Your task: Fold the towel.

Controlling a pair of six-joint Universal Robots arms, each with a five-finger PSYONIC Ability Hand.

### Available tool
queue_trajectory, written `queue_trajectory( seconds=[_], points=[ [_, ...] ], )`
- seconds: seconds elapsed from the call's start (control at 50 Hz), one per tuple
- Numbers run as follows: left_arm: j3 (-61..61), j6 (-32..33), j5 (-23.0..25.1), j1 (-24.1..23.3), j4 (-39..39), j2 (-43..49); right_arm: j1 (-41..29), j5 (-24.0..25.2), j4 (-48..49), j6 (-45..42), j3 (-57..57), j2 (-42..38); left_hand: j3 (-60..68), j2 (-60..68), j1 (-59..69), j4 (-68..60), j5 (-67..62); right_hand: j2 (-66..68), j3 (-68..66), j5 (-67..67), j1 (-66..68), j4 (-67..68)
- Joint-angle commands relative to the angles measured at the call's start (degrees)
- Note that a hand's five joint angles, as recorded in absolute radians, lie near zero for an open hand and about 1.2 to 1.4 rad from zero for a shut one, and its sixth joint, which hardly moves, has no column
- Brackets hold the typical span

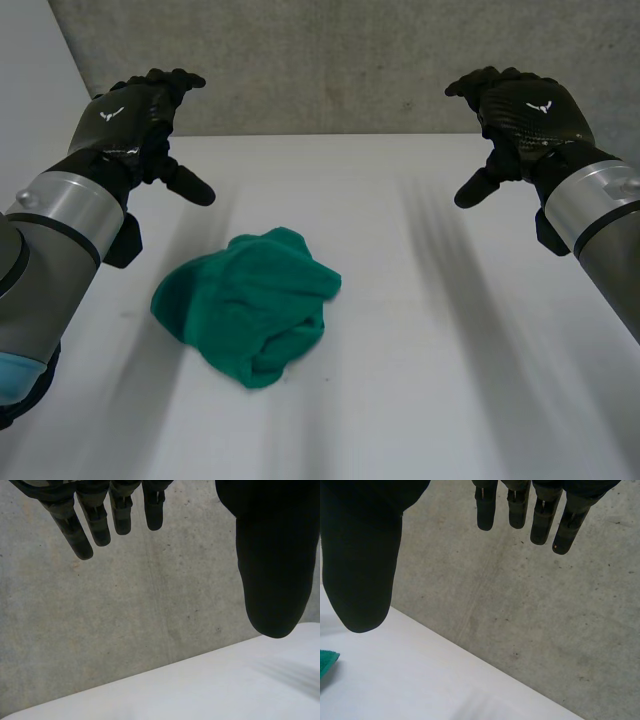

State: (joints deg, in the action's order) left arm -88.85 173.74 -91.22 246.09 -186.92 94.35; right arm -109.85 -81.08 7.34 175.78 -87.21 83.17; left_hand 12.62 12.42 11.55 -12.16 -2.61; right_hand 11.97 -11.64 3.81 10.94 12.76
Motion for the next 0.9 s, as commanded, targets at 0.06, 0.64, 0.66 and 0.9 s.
queue_trajectory(
  seconds=[0.06, 0.64, 0.66, 0.9],
  points=[
    [0.0, 0.4, 0.2, -0.1, -0.2, 0.7, 0.1, 0.2, 0.0, -0.4, 0.2, -0.1, -1.6, -1.4, -0.5, 1.1, 1.6, -2.0, 1.6, -3.8, -0.9, -2.8],
    [11.3, 40.4, 1.3, -5.6, -0.3, 26.9, -0.2, 1.2, -3.5, -9.3, -4.3, -11.7, 67.4, 67.6, 68.5, -67.8, -67.4, -2.0, 1.6, -3.8, -0.9, -2.8],
    [11.1, 40.3, 1.3, -5.7, -0.3, 25.7, -0.2, 1.1, -3.3, -9.2, -3.9, -12.5, 67.4, 67.6, 68.5, -67.8, -67.4, -2.0, 1.6, -3.8, -0.9, -2.8],
    [5.4, 41.0, 1.5, -10.0, 0.3, 9.3, -0.3, 9.2, -4.2, 7.4, 7.3, -18.9, 67.4, 67.6, 68.5, -67.8, -67.4, -2.0, 1.6, -3.8, -0.9, -2.8]
  ],
)
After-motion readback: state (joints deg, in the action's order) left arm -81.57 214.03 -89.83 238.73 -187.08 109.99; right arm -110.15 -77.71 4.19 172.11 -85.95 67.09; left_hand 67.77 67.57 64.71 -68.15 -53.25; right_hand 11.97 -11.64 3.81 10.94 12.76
